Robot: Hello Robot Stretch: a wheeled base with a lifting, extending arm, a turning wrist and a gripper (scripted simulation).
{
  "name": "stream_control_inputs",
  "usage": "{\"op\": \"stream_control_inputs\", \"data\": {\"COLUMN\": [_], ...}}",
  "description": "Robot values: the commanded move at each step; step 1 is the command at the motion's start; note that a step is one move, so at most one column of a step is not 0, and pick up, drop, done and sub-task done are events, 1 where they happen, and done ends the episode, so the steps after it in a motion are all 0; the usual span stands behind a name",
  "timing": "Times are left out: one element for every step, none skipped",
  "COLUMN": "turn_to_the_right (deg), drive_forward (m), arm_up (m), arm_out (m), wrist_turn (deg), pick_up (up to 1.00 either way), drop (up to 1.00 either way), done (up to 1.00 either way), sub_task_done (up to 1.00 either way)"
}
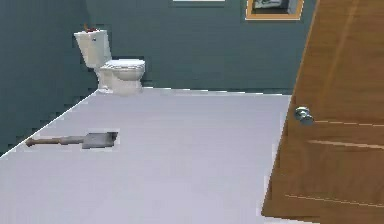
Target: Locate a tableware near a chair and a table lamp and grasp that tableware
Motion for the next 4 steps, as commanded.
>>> {"op": "stream_control_inputs", "data": {"turn_to_the_right": [3.0,0.0,-45.0,-30.0], "drive_forward": [0.0,0.6,0.0,0.0], "arm_up": [0.0,0.0,0.0,0.0], "arm_out": [0.0,0.0,0.0,0.0], "wrist_turn": [0.0,0.0,0.0,0.0], "pick_up": [0.0,0.0,0.0,0.0], "drop": [0.0,0.0,0.0,0.0], "done": [0.0,0.0,0.0,0.0], "sub_task_done": [0.0,0.0,0.0,0.0]}}
